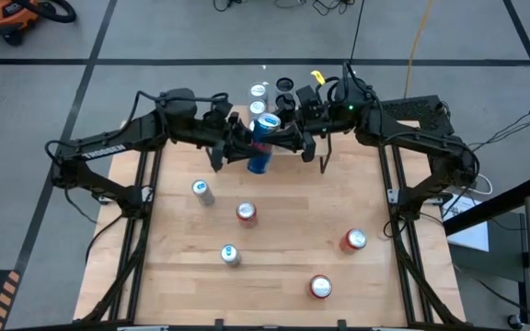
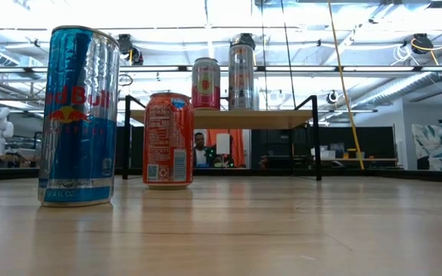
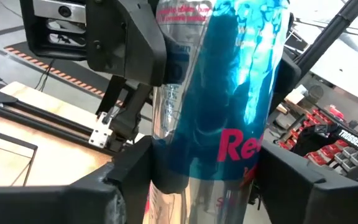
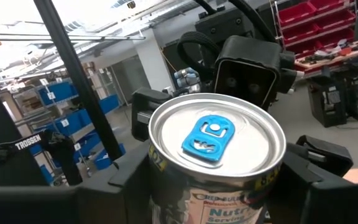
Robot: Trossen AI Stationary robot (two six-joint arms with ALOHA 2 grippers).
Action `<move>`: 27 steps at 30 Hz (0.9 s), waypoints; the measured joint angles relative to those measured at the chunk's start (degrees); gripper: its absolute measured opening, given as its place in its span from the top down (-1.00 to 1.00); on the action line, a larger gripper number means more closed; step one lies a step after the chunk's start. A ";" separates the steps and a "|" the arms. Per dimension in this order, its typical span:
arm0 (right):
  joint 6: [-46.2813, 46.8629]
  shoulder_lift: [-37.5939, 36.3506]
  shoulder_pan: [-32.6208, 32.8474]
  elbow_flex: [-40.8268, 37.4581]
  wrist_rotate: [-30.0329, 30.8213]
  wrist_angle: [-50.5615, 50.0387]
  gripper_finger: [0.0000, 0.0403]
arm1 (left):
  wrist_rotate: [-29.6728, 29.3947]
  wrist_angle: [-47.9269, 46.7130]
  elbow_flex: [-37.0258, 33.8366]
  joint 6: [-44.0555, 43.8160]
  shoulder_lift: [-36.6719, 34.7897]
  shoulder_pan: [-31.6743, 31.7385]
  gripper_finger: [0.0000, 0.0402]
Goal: Place canned beverage on shelf
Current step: Put the top right blue soda can on the shelf
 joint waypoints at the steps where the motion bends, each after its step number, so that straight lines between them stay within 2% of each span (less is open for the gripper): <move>1: -0.02 -0.02 0.00 0.00 -0.05 -0.24 -0.07 | 0.02 -0.04 0.00 -0.06 0.02 0.00 -0.16; 8: 0.39 -0.09 0.00 0.00 0.92 -0.34 -0.09 | 0.07 0.18 0.00 -0.29 0.18 0.00 -0.12; 19: 5.06 -1.60 -0.36 0.13 2.38 0.03 -0.49 | -0.31 5.55 -0.09 -0.96 0.42 0.00 -0.12; 24: 5.60 -1.66 -1.04 1.99 1.97 -0.94 -0.59 | -0.44 6.70 -0.09 -0.68 0.41 0.00 -0.12; 27: 4.54 -2.66 -1.63 3.15 1.99 -5.06 -0.62 | -0.93 7.02 -0.09 -0.50 0.37 0.00 -0.12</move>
